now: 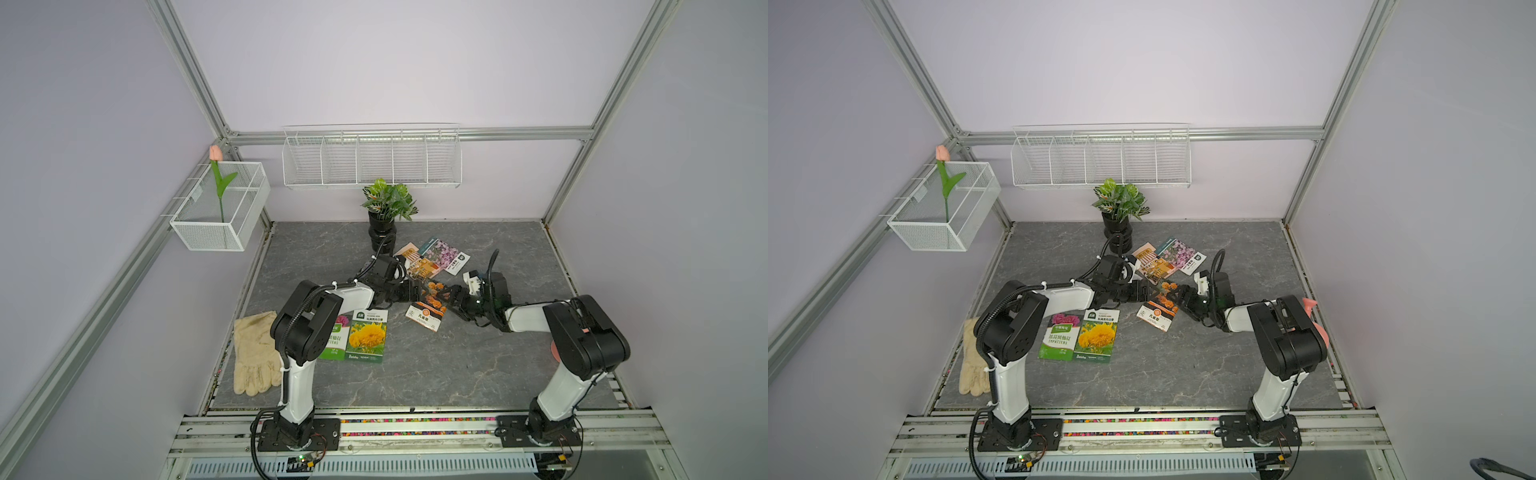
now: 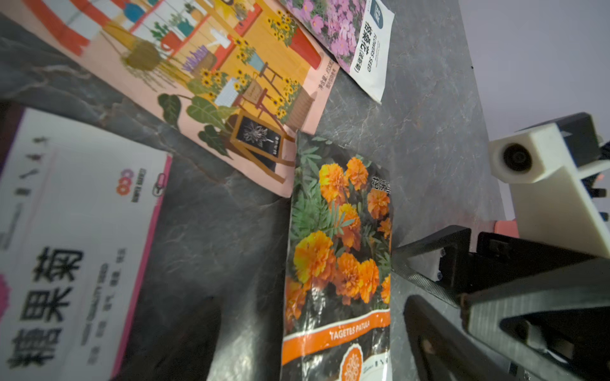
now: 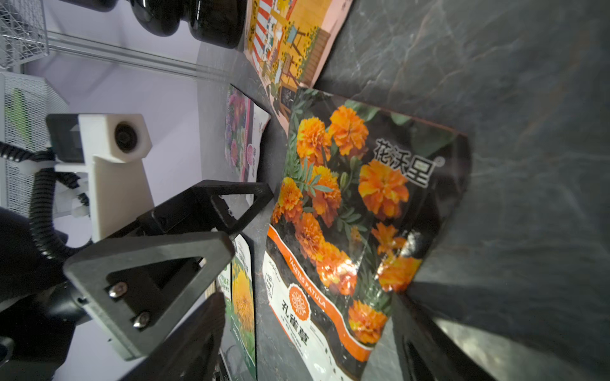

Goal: Arrange the seed packets in a row
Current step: Pick up the seed packet from the center of the board.

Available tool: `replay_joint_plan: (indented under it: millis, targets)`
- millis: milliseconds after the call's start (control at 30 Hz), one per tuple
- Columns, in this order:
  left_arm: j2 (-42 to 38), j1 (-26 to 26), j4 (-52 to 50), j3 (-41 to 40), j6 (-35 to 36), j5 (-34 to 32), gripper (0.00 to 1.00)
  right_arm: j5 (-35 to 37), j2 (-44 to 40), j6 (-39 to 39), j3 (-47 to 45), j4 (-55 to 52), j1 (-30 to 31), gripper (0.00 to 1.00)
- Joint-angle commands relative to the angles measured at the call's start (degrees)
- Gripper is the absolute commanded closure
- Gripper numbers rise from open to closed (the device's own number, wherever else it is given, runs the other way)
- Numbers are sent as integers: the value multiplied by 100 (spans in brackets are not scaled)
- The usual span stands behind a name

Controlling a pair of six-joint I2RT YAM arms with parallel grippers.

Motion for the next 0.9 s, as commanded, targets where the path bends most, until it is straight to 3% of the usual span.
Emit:
replay_joint_plan:
  millis: [0, 100, 200, 300, 400, 600, 867]
  targets:
    - [268, -91, 61, 157, -115, 316, 14, -27, 245, 179, -193, 60, -27, 18]
    - [313, -212, -7, 191, -126, 159, 21, -26, 280, 202, -223, 125, -50, 19]
    - [300, -266, 35, 195, -176, 341, 39, -25, 277, 224, -269, 177, -89, 19]
    - [193, -281, 134, 127, -248, 424, 65, -56, 304, 297, -295, 287, -130, 19]
    - [18, -275, 44, 106, -200, 383, 97, -82, 318, 386, -356, 437, -158, 19]
    - [-382, -276, 21, 57, -169, 444, 100, -250, 224, 759, -673, 1139, -404, 19]
    - [-740, -275, 1381, -419, -980, 1017, 100, -606, -69, 965, -719, 1494, -521, 19]
